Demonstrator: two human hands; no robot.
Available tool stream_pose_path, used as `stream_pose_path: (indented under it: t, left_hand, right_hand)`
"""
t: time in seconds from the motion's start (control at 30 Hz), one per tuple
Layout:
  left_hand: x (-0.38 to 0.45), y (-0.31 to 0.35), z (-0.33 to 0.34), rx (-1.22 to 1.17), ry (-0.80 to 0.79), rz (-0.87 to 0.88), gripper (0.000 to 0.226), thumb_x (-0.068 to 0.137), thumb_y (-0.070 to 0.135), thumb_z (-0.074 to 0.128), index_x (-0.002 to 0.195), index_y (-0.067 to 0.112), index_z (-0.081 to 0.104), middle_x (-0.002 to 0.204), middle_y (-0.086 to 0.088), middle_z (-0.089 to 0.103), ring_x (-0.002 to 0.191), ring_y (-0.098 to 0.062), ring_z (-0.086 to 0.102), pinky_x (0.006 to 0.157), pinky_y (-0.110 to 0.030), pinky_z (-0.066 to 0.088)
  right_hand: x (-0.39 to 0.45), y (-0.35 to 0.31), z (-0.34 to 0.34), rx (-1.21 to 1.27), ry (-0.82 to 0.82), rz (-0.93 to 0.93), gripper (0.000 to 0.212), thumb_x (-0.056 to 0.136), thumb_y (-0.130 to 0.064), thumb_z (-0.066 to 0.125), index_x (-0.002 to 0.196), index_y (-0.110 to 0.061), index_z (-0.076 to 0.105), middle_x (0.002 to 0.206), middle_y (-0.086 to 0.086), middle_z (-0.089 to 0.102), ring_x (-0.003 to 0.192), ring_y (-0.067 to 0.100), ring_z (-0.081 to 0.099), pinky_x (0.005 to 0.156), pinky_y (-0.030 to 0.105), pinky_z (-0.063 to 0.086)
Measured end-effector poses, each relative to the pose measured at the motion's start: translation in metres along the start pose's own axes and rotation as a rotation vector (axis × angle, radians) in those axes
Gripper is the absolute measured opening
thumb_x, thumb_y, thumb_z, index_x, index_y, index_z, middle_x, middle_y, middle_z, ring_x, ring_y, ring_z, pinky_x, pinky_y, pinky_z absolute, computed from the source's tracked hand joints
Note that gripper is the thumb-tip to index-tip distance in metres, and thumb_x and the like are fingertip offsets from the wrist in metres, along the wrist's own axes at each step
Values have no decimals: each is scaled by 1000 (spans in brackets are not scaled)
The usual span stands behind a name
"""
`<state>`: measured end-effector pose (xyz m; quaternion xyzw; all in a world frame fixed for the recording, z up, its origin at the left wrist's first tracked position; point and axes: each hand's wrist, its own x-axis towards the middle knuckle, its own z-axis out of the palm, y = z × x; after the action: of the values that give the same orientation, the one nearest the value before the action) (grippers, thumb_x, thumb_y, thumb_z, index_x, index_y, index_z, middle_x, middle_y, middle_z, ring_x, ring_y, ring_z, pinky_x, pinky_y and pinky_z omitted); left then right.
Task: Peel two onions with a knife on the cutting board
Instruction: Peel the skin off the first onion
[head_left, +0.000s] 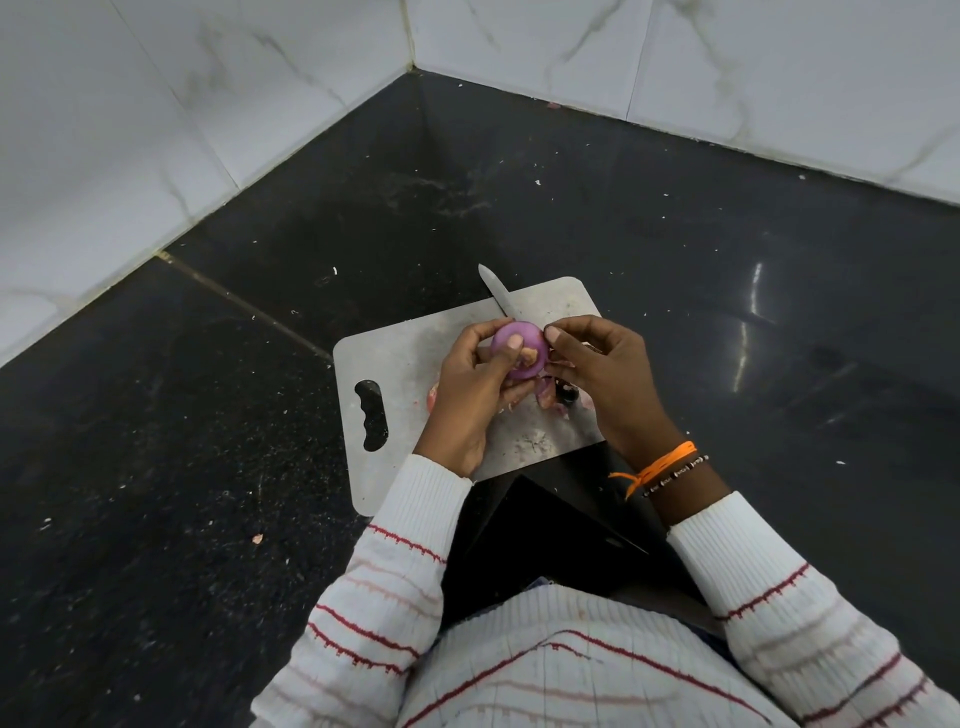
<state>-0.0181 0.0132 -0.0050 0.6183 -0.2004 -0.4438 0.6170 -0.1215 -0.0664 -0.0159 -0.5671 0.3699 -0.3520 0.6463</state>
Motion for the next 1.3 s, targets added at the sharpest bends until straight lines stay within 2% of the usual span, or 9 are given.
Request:
stream_pose_path:
  t: [0.1, 0.17, 0.33, 0.57, 0.87, 1.03, 1.17, 1.27, 1.3]
  left_hand:
    - [-1, 0, 0, 10, -1, 9, 25, 92, 18, 58, 117, 16, 56, 118, -12, 58, 101, -23, 67, 85, -37, 57]
    - [-1, 1, 0, 19, 1, 15, 26, 91, 19, 59, 117, 16, 56, 120, -12, 58, 102, -23, 66, 86, -39, 57]
    - [0, 0, 1, 97, 34, 47, 26, 90, 22, 60, 116, 19, 57, 119, -8, 57, 107, -23, 63, 89, -41, 56]
    - [0, -2, 2, 120, 29, 58, 31, 91, 20, 60, 121, 14, 56, 123, -9, 54, 111, -28, 60, 89, -42, 55]
    - [0, -1, 0, 81, 2, 24, 29, 92, 21, 57, 121, 15, 55, 125, -10, 56, 109, -27, 62, 89, -42, 55]
    - [-1, 1, -3, -1, -23, -7, 22, 99, 22, 45, 116, 15, 56, 124, -11, 57, 103, -22, 66, 83, -32, 58]
    - [-2, 5, -5, -89, -34, -45, 22, 102, 23, 37, 110, 16, 55, 118, -16, 58, 75, -12, 72, 65, -21, 57]
    - [-1, 4, -5, -119, -42, -58, 22, 102, 22, 37, 111, 14, 55, 118, -16, 58, 77, -13, 72, 68, -22, 58]
    - [-1, 4, -5, -126, -45, -62, 22, 102, 21, 38, 113, 12, 55, 121, -17, 57, 82, -16, 71, 71, -24, 58]
  right_hand:
    - [2, 1, -1, -83, 43, -38, 13, 86, -10, 64, 78, -19, 68, 86, 12, 69, 83, 29, 68, 77, 40, 58]
    - [3, 1, 0, -134, 66, -63, 13, 84, -11, 66, 76, -22, 68, 85, 12, 70, 81, 28, 69, 77, 43, 58]
    - [4, 1, 2, -253, 99, -98, 11, 81, -13, 68, 76, -22, 68, 78, 2, 70, 74, 20, 69, 72, 37, 59]
    - [5, 3, 0, -340, 109, -138, 5, 80, -10, 67, 82, -14, 70, 75, -5, 67, 70, 10, 66, 69, 25, 58]
    - [5, 5, -6, -217, 91, -68, 12, 87, -5, 58, 85, -12, 68, 83, 2, 69, 76, 17, 68, 72, 29, 59]
    - [12, 11, -12, -331, 150, -76, 21, 88, -5, 55, 76, -20, 63, 77, -2, 65, 73, 17, 64, 71, 33, 57]
    - [15, 17, -19, -469, 150, -128, 14, 86, -2, 58, 83, -11, 67, 83, 3, 66, 73, 17, 63, 71, 23, 54]
    - [15, 17, -19, -525, 134, -206, 23, 83, 8, 55, 87, -7, 71, 86, 2, 67, 78, 12, 62, 72, 9, 49]
    - [14, 17, -18, -512, 129, -226, 28, 82, 11, 52, 84, -9, 71, 85, 2, 68, 79, 11, 62, 72, 9, 49]
